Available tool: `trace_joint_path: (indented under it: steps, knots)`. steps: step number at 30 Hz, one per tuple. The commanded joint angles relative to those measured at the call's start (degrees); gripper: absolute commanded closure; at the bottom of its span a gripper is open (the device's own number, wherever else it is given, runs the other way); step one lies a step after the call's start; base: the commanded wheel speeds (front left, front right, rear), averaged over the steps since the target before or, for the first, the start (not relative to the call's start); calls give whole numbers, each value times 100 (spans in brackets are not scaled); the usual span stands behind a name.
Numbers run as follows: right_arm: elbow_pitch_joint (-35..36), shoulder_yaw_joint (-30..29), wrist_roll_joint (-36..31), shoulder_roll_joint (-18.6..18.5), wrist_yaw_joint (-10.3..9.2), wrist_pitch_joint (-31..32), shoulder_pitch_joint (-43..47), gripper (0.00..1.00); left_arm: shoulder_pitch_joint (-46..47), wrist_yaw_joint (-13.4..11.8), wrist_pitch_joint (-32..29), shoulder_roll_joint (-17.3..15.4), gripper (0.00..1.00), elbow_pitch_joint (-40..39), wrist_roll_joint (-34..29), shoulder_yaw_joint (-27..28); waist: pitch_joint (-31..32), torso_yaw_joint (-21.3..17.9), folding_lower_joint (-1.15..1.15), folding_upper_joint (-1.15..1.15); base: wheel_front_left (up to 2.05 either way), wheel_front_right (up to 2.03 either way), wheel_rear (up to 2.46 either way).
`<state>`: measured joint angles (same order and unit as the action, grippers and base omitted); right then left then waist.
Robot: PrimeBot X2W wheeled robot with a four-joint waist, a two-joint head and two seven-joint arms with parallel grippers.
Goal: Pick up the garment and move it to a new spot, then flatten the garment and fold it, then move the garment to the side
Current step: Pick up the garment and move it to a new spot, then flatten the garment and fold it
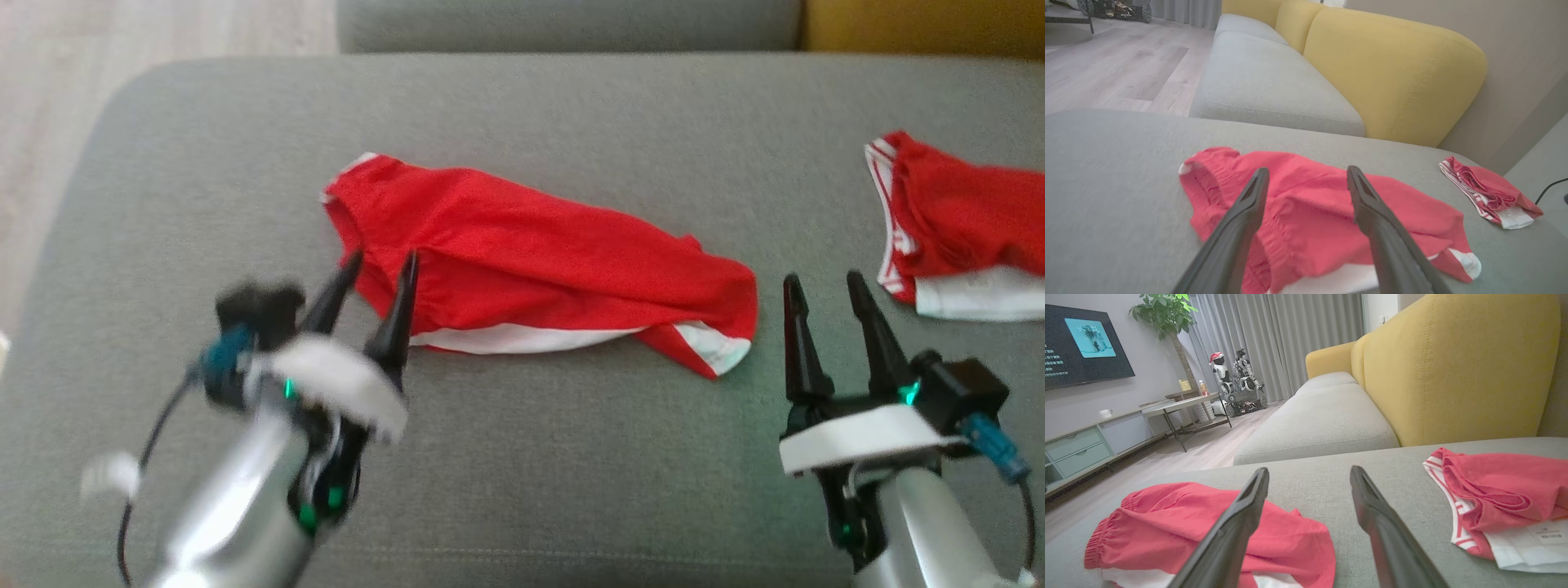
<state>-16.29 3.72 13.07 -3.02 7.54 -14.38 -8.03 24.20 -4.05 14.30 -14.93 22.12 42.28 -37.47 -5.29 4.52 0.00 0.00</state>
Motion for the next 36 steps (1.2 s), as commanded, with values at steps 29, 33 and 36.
trace_joint_path:
  steps: [29,33,36]
  knots:
    - [11,191,31,14,-5,-62,-222,0,-275,740,-46,453,0,1294,-1760,1080,-253,-250,0,0,0,0,0]
    - [1,187,24,14,-5,-62,-252,0,-99,822,-18,451,0,1563,-1805,1007,-310,-292,0,0,0,0,0]
    - [-10,175,19,14,-5,-62,-275,0,0,858,8,457,0,1718,-1817,993,-336,-315,0,0,0,0,0]
